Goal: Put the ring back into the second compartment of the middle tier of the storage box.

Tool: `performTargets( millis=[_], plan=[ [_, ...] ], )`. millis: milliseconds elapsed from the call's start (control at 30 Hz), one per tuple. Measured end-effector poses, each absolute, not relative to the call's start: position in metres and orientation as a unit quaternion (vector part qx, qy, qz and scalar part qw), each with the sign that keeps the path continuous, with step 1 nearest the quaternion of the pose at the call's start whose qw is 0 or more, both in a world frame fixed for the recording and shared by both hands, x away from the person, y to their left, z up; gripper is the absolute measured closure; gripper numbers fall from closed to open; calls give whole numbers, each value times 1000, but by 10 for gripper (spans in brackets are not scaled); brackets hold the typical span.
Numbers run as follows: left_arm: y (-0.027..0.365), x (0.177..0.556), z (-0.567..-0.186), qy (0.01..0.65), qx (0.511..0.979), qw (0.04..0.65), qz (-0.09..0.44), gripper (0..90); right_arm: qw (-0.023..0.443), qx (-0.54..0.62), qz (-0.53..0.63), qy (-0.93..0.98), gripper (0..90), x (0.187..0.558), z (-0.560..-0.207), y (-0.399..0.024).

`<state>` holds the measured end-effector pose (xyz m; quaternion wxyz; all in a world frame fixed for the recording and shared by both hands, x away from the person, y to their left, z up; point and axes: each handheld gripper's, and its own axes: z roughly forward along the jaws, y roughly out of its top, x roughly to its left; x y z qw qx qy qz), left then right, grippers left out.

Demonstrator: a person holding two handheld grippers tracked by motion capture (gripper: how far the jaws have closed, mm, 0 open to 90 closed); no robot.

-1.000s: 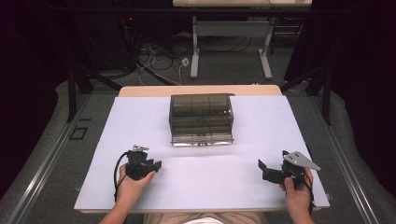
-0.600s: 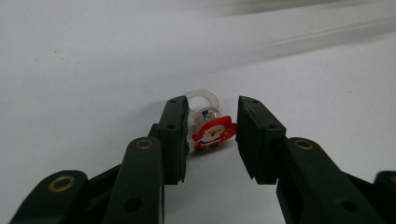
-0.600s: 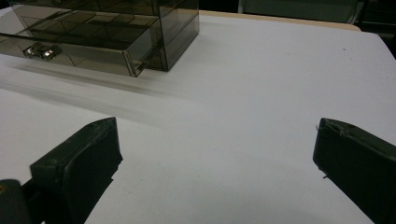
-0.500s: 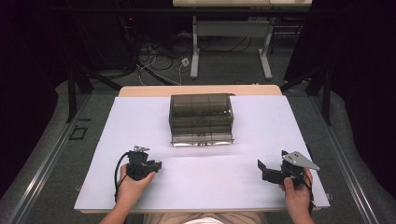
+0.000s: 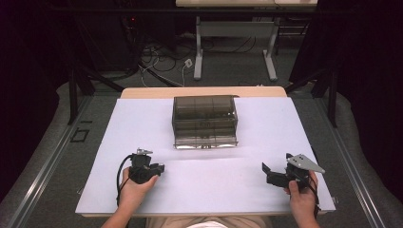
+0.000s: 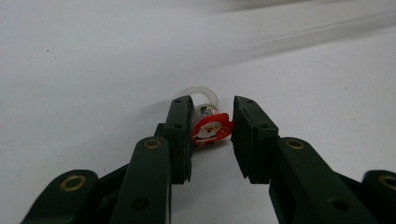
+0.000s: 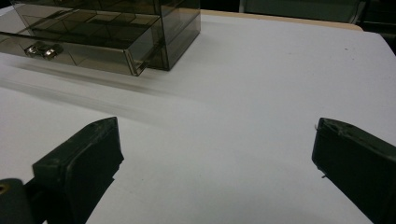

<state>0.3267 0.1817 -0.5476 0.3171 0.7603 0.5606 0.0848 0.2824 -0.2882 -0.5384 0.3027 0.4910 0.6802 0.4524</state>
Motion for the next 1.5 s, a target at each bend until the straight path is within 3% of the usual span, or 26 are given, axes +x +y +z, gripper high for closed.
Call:
performTargets(
  millis=[1067, 1500],
  plan=[
    [189, 323, -543, 559, 748, 342, 105, 688, 298, 495, 452, 680, 12, 282, -539, -288],
    [194, 321, -538, 561, 733, 360, 136, 688, 297, 496, 453, 678, 12, 282, -539, -288]
  ],
)
